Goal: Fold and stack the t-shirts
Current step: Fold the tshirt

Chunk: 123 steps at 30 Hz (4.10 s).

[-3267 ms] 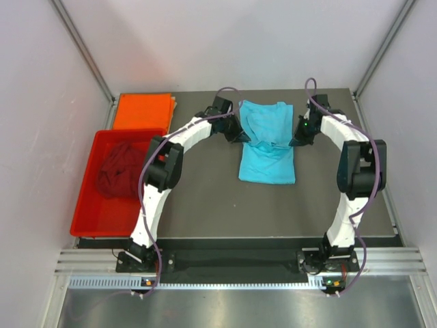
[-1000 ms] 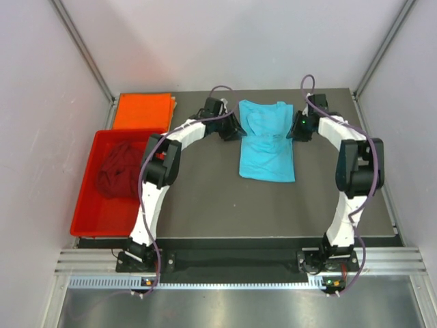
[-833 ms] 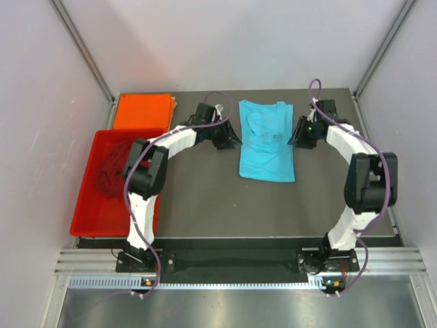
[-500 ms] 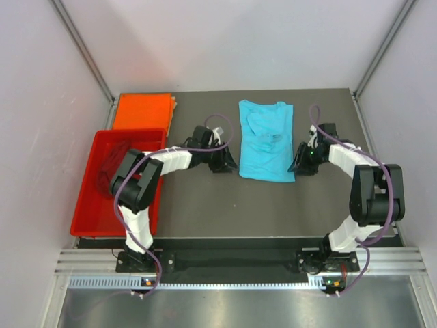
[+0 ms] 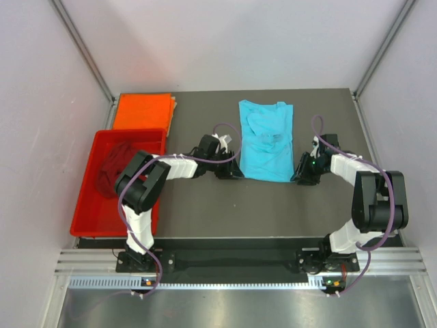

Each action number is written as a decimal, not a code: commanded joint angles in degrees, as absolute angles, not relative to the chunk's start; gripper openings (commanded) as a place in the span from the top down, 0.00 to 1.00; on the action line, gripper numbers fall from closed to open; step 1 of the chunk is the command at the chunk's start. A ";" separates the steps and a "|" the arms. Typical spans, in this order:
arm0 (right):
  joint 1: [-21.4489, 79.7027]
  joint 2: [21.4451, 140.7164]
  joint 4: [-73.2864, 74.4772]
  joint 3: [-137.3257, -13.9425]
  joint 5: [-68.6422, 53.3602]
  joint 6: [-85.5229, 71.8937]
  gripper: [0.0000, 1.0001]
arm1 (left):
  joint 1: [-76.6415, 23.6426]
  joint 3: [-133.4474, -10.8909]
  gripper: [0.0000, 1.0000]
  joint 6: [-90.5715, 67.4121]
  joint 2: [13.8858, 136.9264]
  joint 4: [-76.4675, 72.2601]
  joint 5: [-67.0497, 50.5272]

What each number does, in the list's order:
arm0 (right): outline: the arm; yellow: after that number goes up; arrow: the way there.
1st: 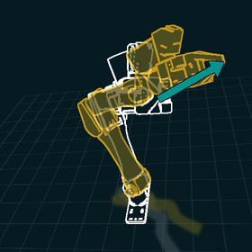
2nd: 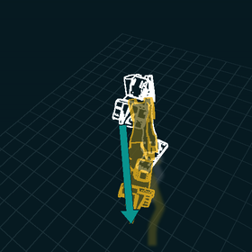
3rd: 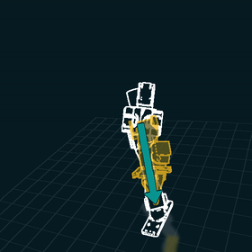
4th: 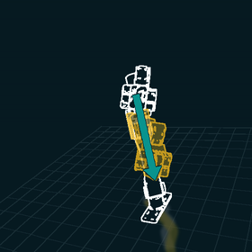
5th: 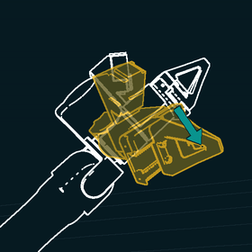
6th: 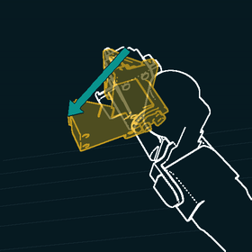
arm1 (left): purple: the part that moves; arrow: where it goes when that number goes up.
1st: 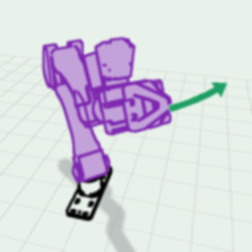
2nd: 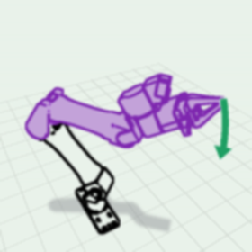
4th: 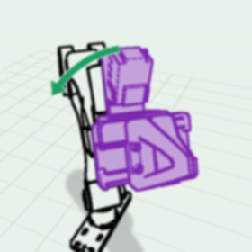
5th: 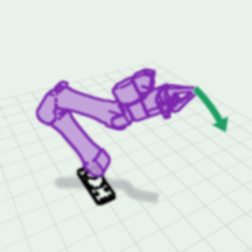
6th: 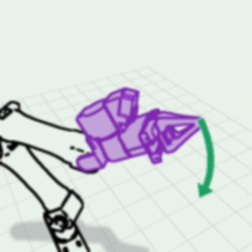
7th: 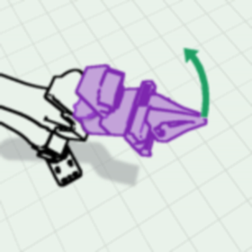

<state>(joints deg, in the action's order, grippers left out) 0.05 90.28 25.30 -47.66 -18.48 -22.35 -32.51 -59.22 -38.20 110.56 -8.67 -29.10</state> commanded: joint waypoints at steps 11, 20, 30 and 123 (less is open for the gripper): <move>-1.49 92.11 19.69 -47.64 -17.84 -19.86 0.80 | -32.52 -60.55 0.83 -35.16 113.11 -13.10 -29.53; -2.46 90.88 21.27 -47.64 -14.24 -20.13 1.00 | -32.69 -67.31 1.00 -30.69 112.42 -1.61 -25.77; -2.46 86.76 21.80 -44.39 -14.06 -21.18 1.00 | -32.96 -71.72 1.00 -28.21 111.88 13.97 -21.97; -2.46 52.64 26.11 -19.87 -8.18 -66.79 0.58 | -49.75 -43.77 0.37 -85.15 95.62 -8.88 -1.32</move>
